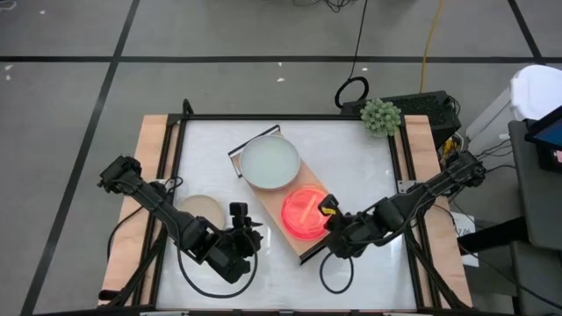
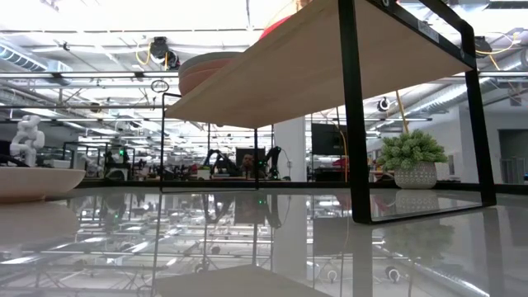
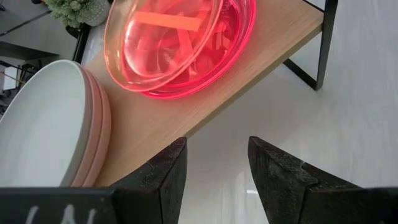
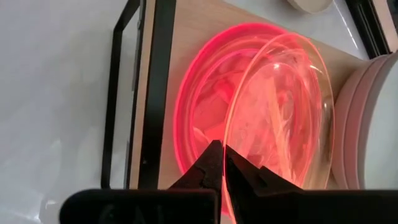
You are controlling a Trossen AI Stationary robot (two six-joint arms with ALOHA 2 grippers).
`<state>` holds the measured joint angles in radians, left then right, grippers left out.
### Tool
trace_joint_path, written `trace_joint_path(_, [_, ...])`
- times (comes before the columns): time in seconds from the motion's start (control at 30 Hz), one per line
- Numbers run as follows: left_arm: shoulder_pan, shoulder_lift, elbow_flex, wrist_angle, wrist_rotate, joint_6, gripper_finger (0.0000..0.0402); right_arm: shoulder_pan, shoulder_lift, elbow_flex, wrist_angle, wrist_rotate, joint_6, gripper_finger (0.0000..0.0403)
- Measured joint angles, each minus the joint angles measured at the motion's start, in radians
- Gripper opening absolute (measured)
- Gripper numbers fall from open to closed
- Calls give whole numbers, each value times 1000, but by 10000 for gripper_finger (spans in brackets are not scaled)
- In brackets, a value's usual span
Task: Place and stack plates onto a shelf
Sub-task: Stack the small orange plate on top of the small pink plate on the shelf, then stack the large brown plate on top of the large gray plate on the shelf
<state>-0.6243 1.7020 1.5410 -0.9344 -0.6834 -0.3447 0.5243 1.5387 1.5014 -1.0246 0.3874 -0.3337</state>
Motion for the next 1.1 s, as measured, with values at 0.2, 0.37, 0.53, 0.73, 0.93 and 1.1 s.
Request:
trace_joint_path(0.2, [0,0,0,0,0,2,177,0,0,-4,20,-2,12,6])
trace_joint_path(0.37, [0,0,0,0,0,2,177,1,0,-4,45,-53,32,30])
trace_joint_path(0.53, [0,0,0,0,0,3,177,0,0,-4,51,-52,67,63])
trace_joint_path(0.73, [0,0,0,-2,0,2,177,8,-17,-4,106,-51,82,100])
trace_joint_path(0.93, [0,0,0,-4,2,-6,177,23,-51,-4,131,-50,114,120])
trace_joint_path(1.1, [-16,0,0,-16,8,-13,177,70,-90,-4,131,-49,222,122])
